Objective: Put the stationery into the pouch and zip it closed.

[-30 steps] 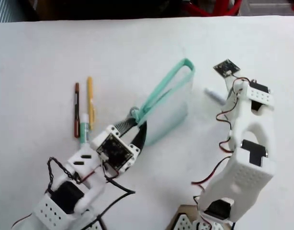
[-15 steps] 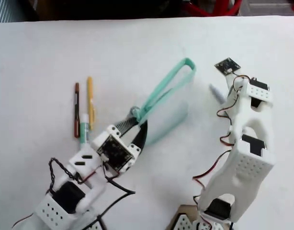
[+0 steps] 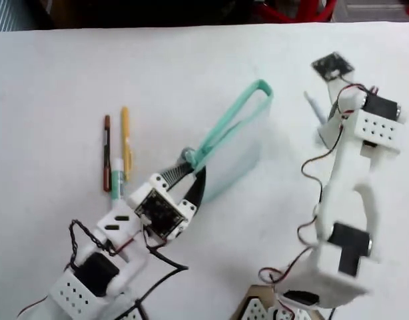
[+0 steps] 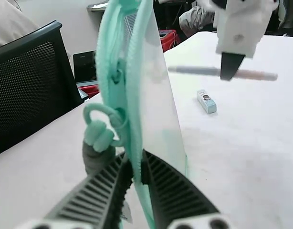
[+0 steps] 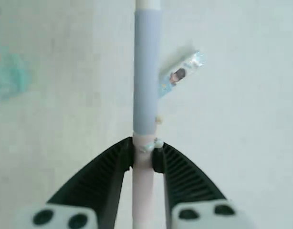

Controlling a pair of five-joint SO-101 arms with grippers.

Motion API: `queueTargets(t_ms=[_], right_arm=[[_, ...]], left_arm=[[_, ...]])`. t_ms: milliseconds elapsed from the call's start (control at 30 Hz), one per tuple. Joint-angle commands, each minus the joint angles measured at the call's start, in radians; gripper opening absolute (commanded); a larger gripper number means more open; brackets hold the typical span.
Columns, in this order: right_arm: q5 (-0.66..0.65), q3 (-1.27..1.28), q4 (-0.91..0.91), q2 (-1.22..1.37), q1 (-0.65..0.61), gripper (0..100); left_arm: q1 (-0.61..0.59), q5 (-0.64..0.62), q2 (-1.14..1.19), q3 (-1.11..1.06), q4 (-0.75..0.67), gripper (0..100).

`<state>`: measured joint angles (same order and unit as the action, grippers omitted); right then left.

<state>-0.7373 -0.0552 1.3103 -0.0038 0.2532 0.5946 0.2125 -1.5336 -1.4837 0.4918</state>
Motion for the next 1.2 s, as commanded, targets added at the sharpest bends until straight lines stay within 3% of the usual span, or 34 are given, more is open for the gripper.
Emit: queueTargets(t_ms=[0, 167, 400, 633, 1167], right_arm=[[0.196, -0.029, -0.028, -0.285, -0.082, 1.8], [0.359, -0.031, -0.085, -0.573, -0.246, 1.8], [0.674, -0.025, -0.288, -0.728, -0.315, 1.8], [0.680, 0.055, -0.317, -0.737, -0.484, 1.8], [0.689, 0.264, -0.392, -0.743, -0.522, 1.8]], left_arm=[[0.010, 0.002, 0.008, 0.015, 0.011, 9], [0.013, 0.002, 0.008, 0.017, 0.017, 9], [0.010, 0.002, 0.008, 0.012, 0.011, 9], [0.008, 0.002, 0.008, 0.012, 0.009, 9], [0.005, 0.002, 0.008, 0.015, 0.009, 9]])
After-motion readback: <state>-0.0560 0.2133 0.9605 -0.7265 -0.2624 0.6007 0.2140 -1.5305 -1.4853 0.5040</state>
